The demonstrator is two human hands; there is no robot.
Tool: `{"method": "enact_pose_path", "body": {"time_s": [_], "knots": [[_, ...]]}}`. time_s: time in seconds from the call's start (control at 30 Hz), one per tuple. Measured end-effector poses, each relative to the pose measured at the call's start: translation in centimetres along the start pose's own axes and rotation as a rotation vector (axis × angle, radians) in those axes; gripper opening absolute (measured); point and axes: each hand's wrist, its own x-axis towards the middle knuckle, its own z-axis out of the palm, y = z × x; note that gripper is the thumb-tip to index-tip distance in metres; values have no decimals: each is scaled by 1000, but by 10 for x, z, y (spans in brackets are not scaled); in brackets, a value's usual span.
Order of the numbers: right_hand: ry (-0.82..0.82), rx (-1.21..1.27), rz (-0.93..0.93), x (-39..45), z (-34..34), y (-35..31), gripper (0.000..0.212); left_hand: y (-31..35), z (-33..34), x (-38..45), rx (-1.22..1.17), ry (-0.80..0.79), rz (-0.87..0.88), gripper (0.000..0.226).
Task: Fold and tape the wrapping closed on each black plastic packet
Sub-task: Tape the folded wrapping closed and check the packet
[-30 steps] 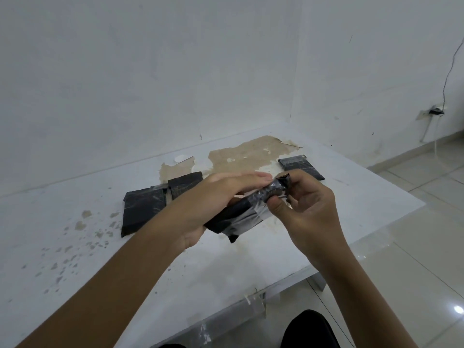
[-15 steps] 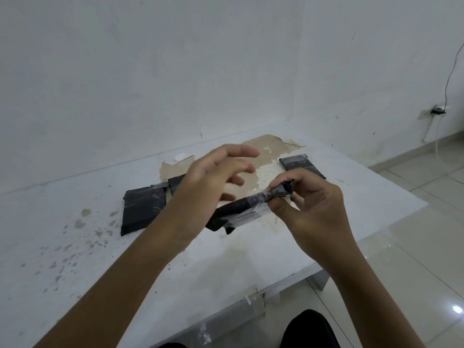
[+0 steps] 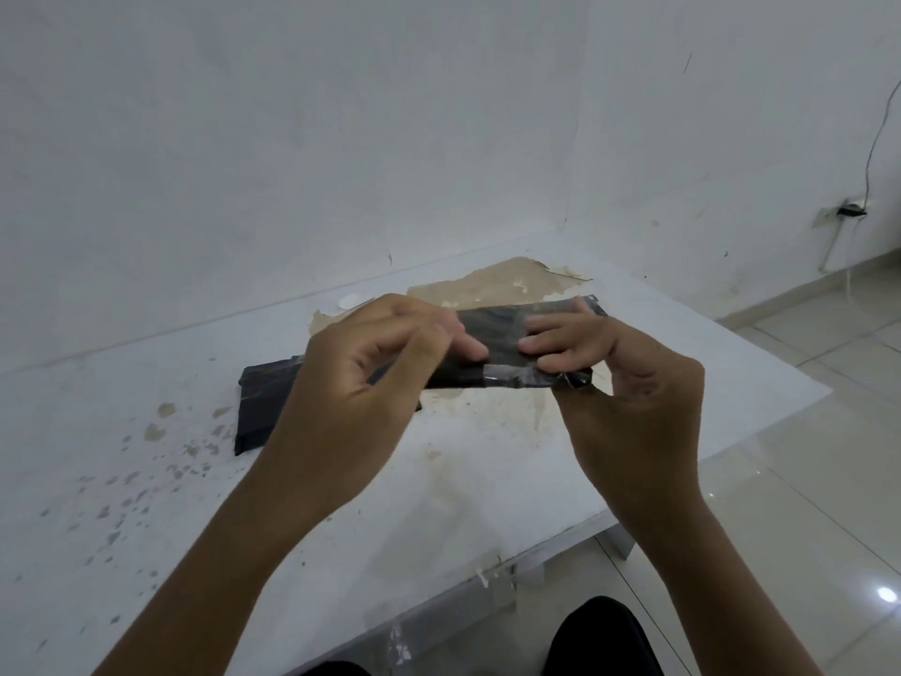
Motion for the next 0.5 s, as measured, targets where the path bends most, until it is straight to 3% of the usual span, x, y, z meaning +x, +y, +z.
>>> {"method": "enact_pose_path", "body": {"time_s": [0.1, 0.2, 0.23, 0.3, 0.37, 0.5], "knots": [[33, -101, -99, -4, 2, 7, 27, 1, -1, 2, 3, 16, -73, 35], [70, -125, -164, -5, 7, 12, 23, 6, 2, 2, 9, 67, -205, 18], [82, -132, -177, -5, 10, 14, 24, 7, 3, 2, -21, 55, -265, 24], [95, -137, -195, -5, 15, 17, 25, 7, 10, -1, -177, 38, -393, 60], [103, -135, -216, -6, 19, 20, 26, 8, 18, -5, -270, 68, -417, 83], [106, -136, -222, -10, 22, 24, 26, 8, 28, -7, -376, 185, -386, 81]]}}
